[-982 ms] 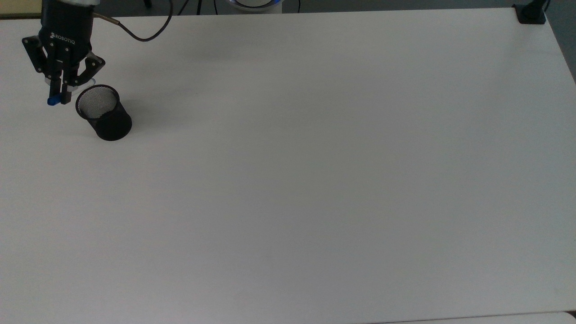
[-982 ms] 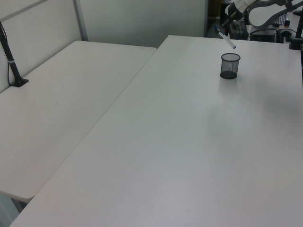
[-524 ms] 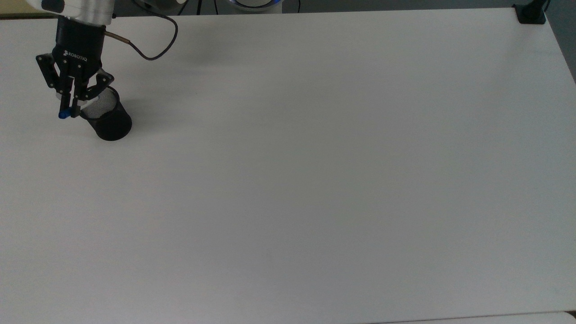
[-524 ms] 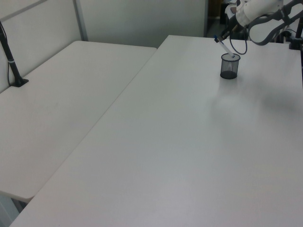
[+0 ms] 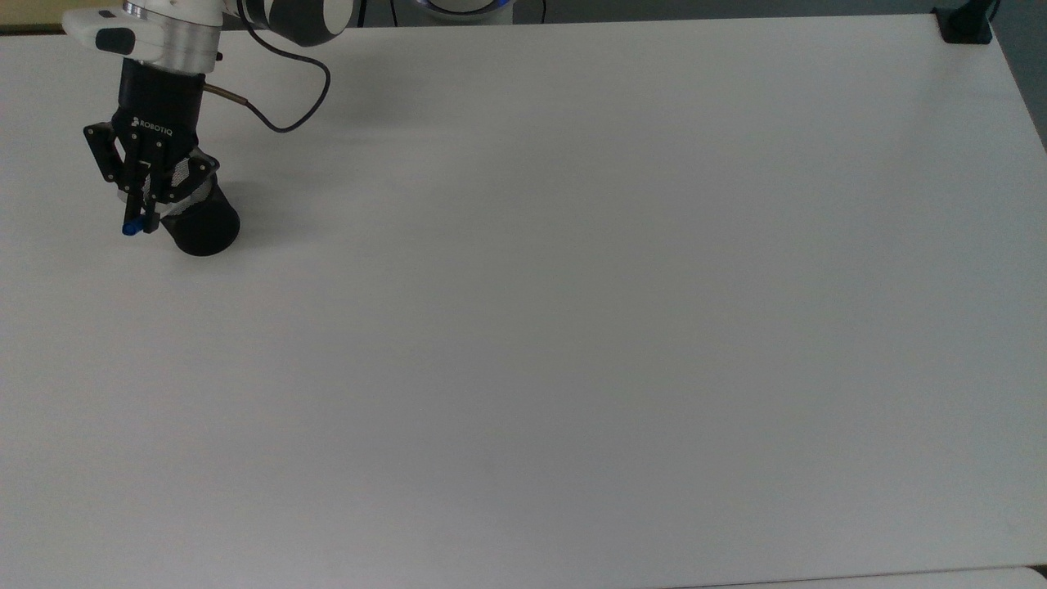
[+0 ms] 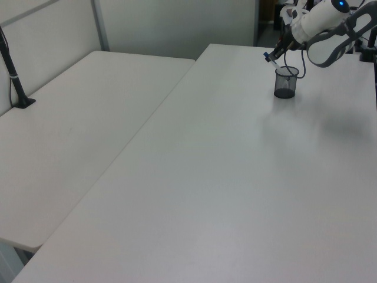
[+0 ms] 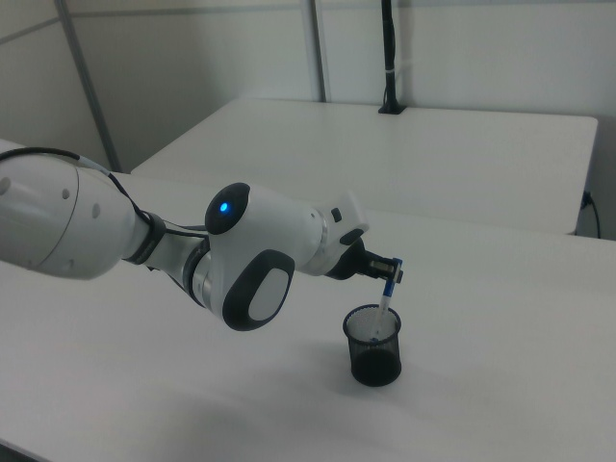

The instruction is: Insert the marker

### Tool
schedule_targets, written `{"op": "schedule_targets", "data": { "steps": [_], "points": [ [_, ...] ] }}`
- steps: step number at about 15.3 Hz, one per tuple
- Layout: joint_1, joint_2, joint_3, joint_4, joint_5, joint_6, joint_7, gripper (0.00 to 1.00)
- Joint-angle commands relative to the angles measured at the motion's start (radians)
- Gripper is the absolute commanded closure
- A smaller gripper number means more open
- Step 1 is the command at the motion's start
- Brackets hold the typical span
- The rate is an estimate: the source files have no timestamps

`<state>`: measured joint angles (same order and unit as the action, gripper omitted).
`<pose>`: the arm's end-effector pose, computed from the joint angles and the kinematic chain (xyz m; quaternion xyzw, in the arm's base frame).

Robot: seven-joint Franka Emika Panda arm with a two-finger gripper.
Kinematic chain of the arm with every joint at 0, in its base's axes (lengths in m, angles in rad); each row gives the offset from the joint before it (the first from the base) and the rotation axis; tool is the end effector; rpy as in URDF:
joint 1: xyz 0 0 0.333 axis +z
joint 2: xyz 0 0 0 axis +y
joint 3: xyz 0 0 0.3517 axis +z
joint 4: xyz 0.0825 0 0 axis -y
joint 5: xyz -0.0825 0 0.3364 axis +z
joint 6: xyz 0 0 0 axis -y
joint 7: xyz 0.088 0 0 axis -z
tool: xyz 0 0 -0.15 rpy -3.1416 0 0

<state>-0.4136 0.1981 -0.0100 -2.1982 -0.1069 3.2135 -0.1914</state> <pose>0.5588 -0.2401 0.4315 0.9161 -0.0556 0.3725 0.1377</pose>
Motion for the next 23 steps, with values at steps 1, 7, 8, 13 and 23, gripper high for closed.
{"op": "schedule_targets", "data": {
  "steps": [1, 7, 8, 13, 23],
  "points": [
    [-0.002, -0.025, -0.004, -0.025, 0.026, 0.019, -0.017, 0.59],
    [-0.001, -0.049, -0.004, -0.018, 0.026, 0.014, 0.066, 0.33],
    [0.001, -0.055, -0.002, -0.017, 0.026, 0.011, 0.084, 0.29],
    [0.018, -0.108, 0.008, 0.141, 0.027, -0.385, 0.132, 0.18],
    [0.153, -0.216, 0.021, 0.363, 0.130, -1.091, 0.240, 0.08]
  ]
}}
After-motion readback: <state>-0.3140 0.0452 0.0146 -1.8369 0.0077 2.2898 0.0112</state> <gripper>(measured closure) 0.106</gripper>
